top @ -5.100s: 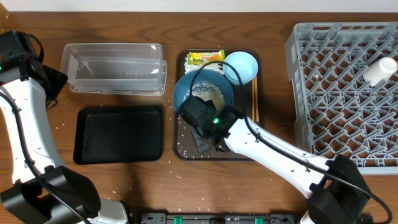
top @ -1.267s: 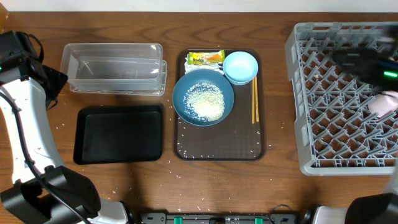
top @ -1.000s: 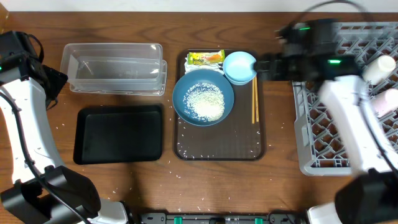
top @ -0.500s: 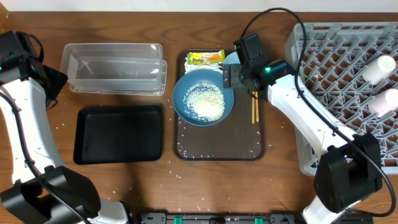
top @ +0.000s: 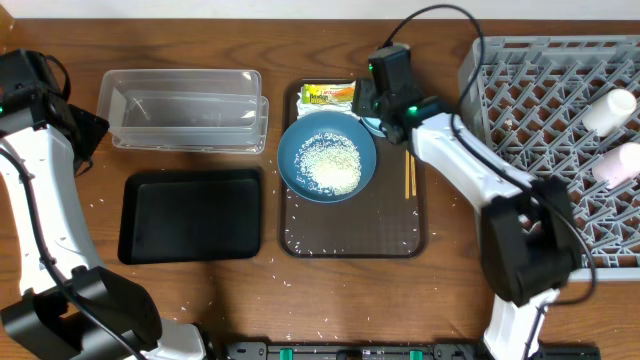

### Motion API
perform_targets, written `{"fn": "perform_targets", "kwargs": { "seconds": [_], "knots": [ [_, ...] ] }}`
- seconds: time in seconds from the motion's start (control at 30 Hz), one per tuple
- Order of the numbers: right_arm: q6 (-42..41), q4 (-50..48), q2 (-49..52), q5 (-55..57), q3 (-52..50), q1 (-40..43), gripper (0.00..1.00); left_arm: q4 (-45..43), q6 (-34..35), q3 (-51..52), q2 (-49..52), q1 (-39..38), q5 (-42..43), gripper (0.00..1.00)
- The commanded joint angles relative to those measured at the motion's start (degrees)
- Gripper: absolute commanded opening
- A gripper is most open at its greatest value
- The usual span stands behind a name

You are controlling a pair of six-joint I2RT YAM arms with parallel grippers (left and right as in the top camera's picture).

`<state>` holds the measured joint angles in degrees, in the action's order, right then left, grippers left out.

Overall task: Sort waste into correct bins and load items into the dishwasher rack
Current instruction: 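Move the right gripper back over the light-blue plate on the tray, then grasp the light-blue plate's rim with the right gripper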

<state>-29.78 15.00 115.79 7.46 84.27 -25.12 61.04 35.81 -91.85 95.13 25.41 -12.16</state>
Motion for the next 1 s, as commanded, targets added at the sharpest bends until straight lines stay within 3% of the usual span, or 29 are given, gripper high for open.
{"fn": "perform_targets", "kwargs": {
  "seconds": [0.0, 0.4, 0.8, 0.97],
  "knots": [
    [-3.19, -1.20, 2.58, 0.66, 0.15, -0.83, 0.62, 0.00, 0.28, -0.26, 0.20, 0.17, -0.48, 0.93],
    [-3.15, -1.62, 5.27, 2.89, 0.15, -1.40, 0.51, 0.00, 0.28, -0.26, 0.20, 0.17, -0.48, 0.93],
    [-2.78, -1.75, 6.38, 7.80, 0.15, -2.62, 0.48, 0.00, 0.28, -0.26, 0.20, 0.17, -0.48, 0.93],
    [-2.75, -0.92, 6.88, 8.00, 0.15, -2.56, 0.36, 0.00, 0.28, -0.26, 0.20, 0.17, -0.48, 0.93]
  ]
}}
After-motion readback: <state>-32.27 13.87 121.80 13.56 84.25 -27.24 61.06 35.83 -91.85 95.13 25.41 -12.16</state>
